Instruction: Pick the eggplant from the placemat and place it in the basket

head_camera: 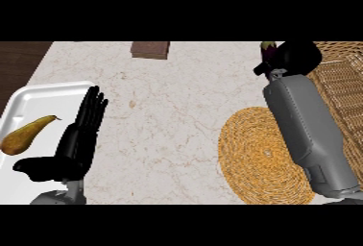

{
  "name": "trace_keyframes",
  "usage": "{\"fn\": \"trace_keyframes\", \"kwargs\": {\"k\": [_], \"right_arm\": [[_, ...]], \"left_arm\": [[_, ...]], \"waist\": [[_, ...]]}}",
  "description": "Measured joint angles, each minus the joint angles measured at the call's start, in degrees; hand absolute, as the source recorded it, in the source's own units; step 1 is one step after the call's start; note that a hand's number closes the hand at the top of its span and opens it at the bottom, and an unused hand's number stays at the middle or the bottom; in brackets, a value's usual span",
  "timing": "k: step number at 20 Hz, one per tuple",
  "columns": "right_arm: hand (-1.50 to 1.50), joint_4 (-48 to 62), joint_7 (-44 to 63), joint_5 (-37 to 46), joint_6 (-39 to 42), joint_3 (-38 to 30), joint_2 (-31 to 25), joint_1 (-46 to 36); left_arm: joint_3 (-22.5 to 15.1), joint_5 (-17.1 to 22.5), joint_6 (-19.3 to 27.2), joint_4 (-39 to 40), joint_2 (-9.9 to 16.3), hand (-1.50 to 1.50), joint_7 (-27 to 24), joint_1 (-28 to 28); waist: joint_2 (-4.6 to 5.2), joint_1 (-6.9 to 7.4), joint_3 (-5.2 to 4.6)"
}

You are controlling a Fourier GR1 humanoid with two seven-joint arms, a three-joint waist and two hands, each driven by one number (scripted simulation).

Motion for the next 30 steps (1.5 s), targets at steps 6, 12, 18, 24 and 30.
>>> {"fn": "trace_keyframes", "kwargs": {"k": [6, 12, 18, 24, 30], "right_arm": [[1.5, 3.06, 0.36, 7.35, -6.97, -3.91, 0.1, -7.28], [1.5, 7.37, 2.75, 13.6, -10.38, -9.04, 0.72, -12.7], [1.5, 12.28, 5.93, 20.29, -10.85, -13.68, 0.29, -14.9], [1.5, 15.91, 7.13, 25.58, -10.57, -17.82, -0.7, -15.44], [1.5, 15.49, 6.94, 29.62, -12.28, -21.42, -0.25, -13.77]], "left_arm": [[-0.91, -0.93, 0.38, 0.86, -0.68, 0.0, 0.5, -1.51], [-0.75, -1.13, 0.63, 1.24, -0.81, 0.0, 0.65, -1.23], [0.31, -1.02, 0.65, 1.92, -0.41, 0.0, 0.32, -0.69], [1.55, -0.67, 0.8, 2.29, -0.18, 0.0, 0.84, -1.41], [1.55, -0.69, 0.56, 2.43, -0.47, 0.0, -0.12, 0.4]], "waist": [[-0.19, 0.68, -0.16], [-0.63, 0.54, -0.28], [-1.08, -0.73, -0.33], [-1.52, -2.13, -0.29], [-1.98, -3.18, -0.26]]}}
